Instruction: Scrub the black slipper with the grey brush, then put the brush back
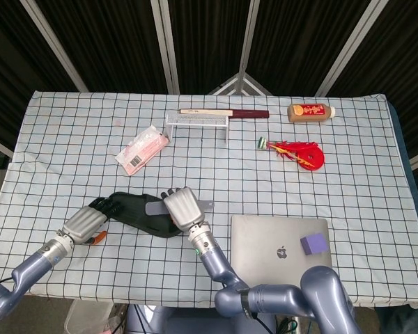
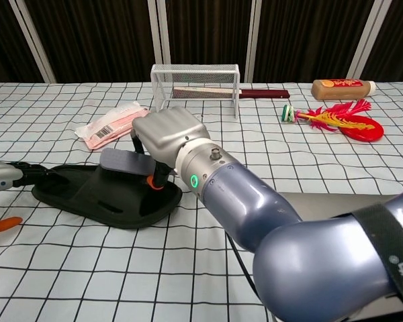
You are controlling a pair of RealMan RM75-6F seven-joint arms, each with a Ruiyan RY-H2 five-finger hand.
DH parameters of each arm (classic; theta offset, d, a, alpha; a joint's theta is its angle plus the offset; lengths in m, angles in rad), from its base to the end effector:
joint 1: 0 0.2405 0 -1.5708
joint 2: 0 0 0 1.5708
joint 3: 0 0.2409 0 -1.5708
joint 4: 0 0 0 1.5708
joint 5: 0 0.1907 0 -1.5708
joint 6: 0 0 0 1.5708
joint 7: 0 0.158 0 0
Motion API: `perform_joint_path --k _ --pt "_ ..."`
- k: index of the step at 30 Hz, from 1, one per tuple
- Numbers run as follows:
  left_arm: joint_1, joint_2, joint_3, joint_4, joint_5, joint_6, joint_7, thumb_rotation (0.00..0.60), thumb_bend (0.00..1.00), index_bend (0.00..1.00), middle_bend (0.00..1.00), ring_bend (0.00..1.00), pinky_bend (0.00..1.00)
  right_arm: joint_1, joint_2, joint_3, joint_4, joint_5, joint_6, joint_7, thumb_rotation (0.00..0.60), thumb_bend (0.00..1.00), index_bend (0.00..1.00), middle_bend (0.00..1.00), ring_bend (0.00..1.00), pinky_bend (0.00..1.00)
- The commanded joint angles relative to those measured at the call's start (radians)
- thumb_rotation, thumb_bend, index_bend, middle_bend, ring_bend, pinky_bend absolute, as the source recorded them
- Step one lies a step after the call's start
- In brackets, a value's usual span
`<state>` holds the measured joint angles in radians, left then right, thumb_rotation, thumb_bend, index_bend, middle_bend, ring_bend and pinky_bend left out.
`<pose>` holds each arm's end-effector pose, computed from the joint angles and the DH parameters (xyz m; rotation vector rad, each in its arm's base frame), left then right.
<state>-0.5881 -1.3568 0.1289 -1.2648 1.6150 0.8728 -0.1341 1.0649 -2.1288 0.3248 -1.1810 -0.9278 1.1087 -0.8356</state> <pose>-0.2686 0.2799 0.0225 -2.1699 -0.9578 -0.5786 0.0218 -0.3198 -0.1188 1.9197 -0.6646 0.9719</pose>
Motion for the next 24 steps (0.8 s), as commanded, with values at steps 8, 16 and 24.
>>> perform_joint_path --k 8,16,24 --pt "0.002 0.0 0.003 -0.001 -0.018 -0.01 0.016 0.6 0.62 0.0 0.05 0.0 0.01 -0.026 0.012 -0.038 0.031 0.004 -0.004 -0.056 0.6 0.72 0.68 0.65 0.56 0.62" --pt "0.0 0.003 0.001 -0.017 -0.022 -0.006 0.028 0.6 0.62 0.0 0.05 0.0 0.01 -0.022 0.004 -0.044 -0.03 -0.03 0.024 -0.097 0.6 0.72 0.68 0.66 0.56 0.62" --pt "-0.001 0.015 -0.006 -0.054 -0.053 -0.024 0.075 0.6 0.62 0.0 0.05 0.0 0.01 -0.014 -0.029 -0.055 -0.06 -0.05 0.063 -0.178 0.6 0.72 0.68 0.66 0.57 0.62"
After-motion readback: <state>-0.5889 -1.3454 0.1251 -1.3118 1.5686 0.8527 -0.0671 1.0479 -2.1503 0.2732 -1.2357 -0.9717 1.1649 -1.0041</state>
